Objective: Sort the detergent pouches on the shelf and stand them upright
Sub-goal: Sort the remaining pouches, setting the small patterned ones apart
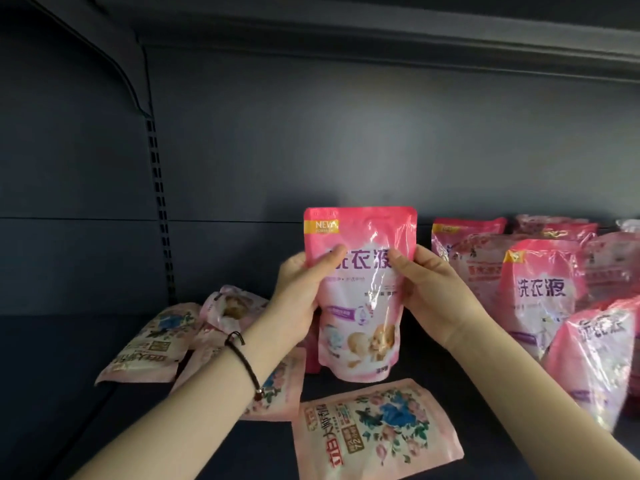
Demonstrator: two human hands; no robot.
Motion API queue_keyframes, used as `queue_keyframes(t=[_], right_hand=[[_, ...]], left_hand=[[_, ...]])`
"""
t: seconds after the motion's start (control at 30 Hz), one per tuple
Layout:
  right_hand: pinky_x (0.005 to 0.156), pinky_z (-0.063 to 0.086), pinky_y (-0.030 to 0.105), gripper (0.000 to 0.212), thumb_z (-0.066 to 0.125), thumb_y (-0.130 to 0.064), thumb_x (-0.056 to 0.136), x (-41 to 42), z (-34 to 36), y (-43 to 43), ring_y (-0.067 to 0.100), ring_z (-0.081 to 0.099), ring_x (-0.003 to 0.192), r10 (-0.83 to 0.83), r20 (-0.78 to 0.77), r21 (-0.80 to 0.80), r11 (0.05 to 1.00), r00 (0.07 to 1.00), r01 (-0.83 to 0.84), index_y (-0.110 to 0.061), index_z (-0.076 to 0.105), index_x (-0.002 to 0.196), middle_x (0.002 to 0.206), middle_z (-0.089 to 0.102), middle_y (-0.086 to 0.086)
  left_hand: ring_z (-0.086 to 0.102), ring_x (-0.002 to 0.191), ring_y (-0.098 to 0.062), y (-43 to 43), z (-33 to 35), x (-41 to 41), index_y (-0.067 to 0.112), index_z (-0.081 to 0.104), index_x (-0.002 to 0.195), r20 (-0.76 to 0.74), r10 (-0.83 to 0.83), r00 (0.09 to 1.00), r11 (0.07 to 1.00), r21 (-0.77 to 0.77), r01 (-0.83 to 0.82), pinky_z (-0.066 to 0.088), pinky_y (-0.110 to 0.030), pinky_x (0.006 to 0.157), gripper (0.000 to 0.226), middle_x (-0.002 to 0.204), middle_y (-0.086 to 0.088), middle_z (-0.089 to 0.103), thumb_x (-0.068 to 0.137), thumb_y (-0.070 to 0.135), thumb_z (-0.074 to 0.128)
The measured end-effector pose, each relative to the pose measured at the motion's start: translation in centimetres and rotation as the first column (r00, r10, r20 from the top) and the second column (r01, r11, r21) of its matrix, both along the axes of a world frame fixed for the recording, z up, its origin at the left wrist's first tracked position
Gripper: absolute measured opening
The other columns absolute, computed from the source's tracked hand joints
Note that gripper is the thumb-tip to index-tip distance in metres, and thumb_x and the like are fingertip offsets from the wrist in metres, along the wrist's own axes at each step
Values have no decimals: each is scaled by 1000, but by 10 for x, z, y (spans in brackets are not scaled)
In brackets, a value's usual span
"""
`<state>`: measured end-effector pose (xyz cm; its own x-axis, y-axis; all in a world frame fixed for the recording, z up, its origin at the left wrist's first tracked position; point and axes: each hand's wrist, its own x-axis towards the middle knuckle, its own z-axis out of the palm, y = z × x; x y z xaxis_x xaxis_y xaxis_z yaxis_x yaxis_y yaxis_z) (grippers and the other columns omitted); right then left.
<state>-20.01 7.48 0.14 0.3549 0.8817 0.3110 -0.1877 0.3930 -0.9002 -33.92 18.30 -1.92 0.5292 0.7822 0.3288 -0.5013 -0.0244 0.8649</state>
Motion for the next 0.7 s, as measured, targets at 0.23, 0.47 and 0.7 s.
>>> queue_keyframes(t=[0.23,0.47,0.7], right_hand=[[72,57,26,16,56,-11,92,31,-27,7,19,70,89,-85,25,-49,995,996,86,-9,69,102,98,74,7],[72,49,13,27,68,-14,86,29,-18,-4,14,63,98,-482,450,102,864,751,494,-16,54,109,109,64,1],[82,39,5,23,71,-23,81,11,-6,-34,0,51,90,-528,805,419,829,271,370,-19,61,101,102,54,-8]], left_hand=[[71,89,-21,-6,-24,29,14,74,87,-41,61,997,998,13,-60,54,-28,75,35,96,-10,75,60,34,82],[70,88,-10,-7,-10,7,21,67,97,-311,289,905,908,388,-157,56,-27,74,14,93,2,75,85,29,69],[62,82,0,-11,-17,-50,35,58,103,-541,502,674,742,670,-15,49,-22,70,30,91,13,65,82,56,60]])
